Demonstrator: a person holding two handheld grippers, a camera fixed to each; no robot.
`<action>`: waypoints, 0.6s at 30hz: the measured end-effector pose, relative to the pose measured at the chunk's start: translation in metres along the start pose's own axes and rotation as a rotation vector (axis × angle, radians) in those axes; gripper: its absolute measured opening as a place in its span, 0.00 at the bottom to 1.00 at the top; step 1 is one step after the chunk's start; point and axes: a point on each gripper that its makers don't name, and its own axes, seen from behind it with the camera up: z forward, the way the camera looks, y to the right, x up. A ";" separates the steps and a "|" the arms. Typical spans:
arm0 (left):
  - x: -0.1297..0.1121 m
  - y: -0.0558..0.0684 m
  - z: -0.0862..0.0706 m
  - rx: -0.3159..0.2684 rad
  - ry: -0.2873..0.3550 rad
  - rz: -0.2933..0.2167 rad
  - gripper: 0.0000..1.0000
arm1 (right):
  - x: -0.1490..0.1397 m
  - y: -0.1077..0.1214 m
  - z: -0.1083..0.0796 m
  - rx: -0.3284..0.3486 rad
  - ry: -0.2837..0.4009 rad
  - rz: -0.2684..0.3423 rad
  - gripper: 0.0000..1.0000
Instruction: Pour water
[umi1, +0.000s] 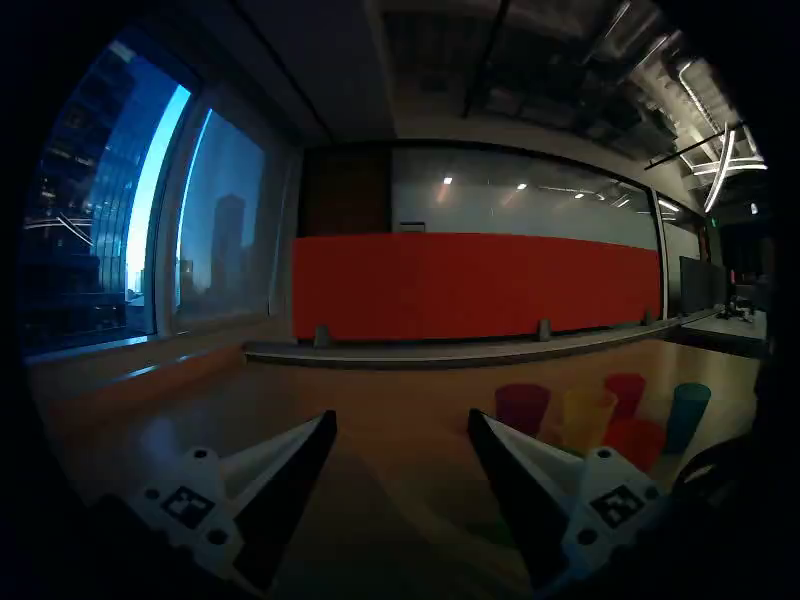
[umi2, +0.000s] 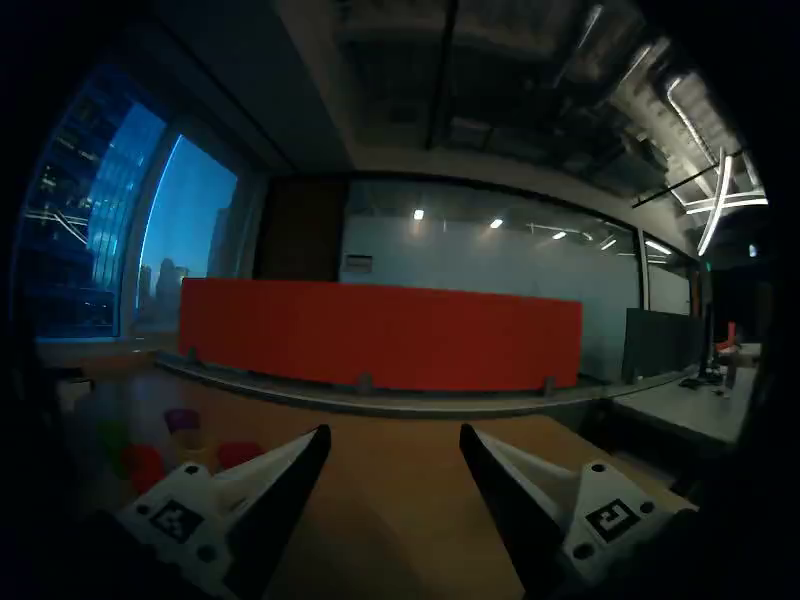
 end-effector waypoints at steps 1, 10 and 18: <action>0.000 0.000 0.000 0.000 0.000 0.000 0.98 | -0.002 0.000 0.001 -0.002 0.002 0.004 1.00; 0.000 0.001 0.000 0.000 0.000 0.000 0.98 | -0.026 0.003 0.012 -0.010 0.011 0.049 1.00; 0.000 0.000 0.000 0.000 0.000 0.000 0.98 | -0.049 0.003 0.020 -0.013 -0.003 0.055 1.00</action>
